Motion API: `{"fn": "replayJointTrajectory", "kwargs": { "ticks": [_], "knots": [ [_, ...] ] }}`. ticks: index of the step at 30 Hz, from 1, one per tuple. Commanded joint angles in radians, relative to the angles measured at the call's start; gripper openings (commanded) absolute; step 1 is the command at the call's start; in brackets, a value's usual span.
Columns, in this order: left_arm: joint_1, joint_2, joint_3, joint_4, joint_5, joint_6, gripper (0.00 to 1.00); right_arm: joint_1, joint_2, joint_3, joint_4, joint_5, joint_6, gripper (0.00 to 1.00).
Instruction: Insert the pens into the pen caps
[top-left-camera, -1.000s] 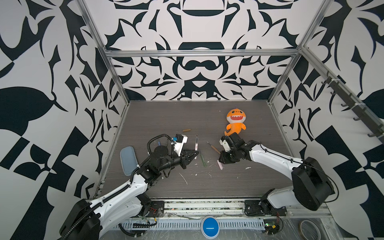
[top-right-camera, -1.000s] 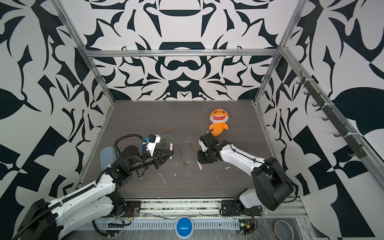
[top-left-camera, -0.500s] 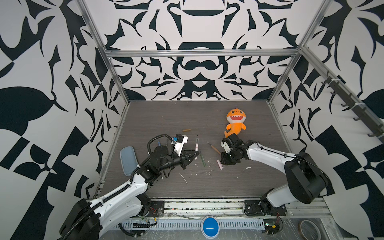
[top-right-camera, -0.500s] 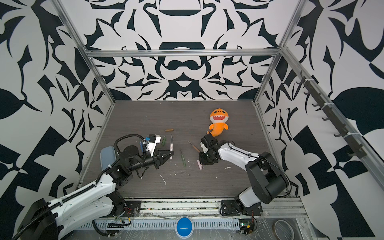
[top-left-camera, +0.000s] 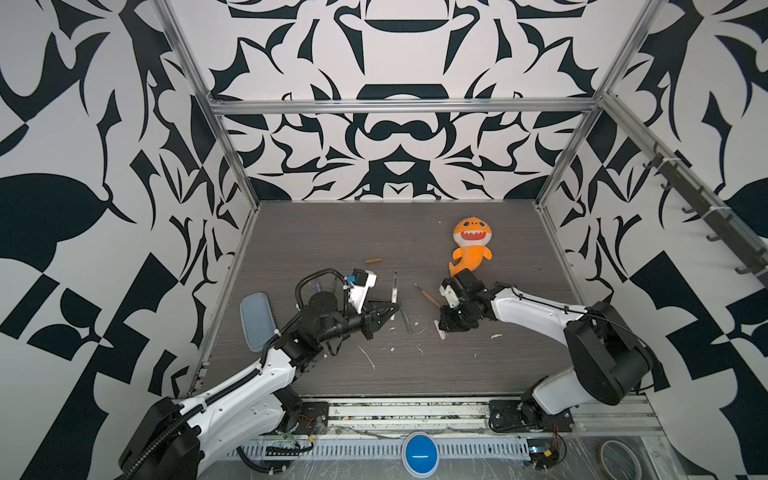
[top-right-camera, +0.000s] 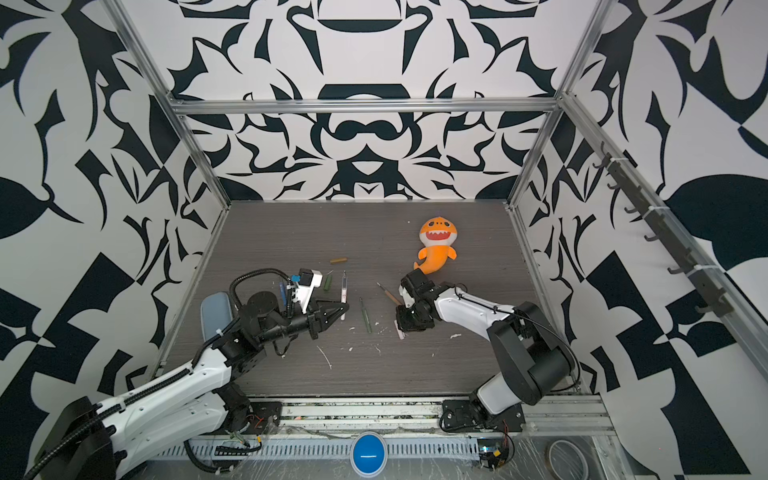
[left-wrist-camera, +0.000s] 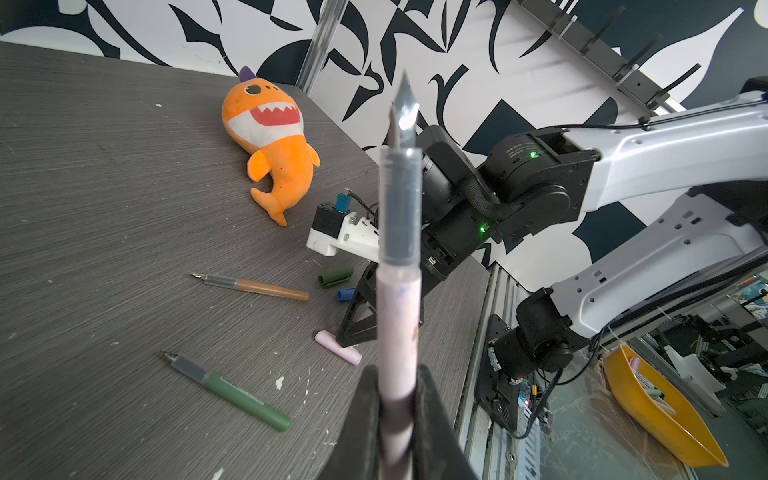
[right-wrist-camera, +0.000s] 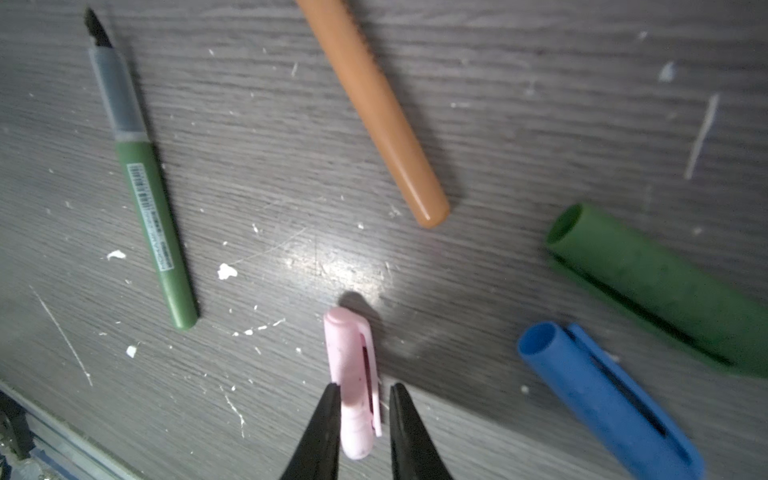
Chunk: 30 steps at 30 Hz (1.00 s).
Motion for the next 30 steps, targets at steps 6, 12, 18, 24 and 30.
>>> {"fn": "replayJointTrajectory", "kwargs": {
  "ticks": [6,12,18,24,30],
  "knots": [
    [-0.005,0.010,0.008,0.017,0.016,-0.003,0.00,0.009,0.012,-0.009,0.000,0.026,0.006,0.25],
    [-0.007,0.003,0.003,0.017,0.016,-0.003,0.00,0.014,0.044,-0.006,0.010,0.036,0.002,0.25],
    [-0.008,-0.010,0.004,0.010,0.013,0.000,0.00,0.035,0.058,0.007,0.015,0.046,0.011,0.24],
    [-0.008,-0.016,-0.001,0.003,0.010,0.007,0.00,0.065,0.039,0.031,-0.025,0.122,0.029,0.18],
    [-0.008,-0.002,0.000,-0.014,-0.017,0.030,0.00,0.103,-0.052,0.059,-0.032,0.138,0.048,0.15]
  ]
}}
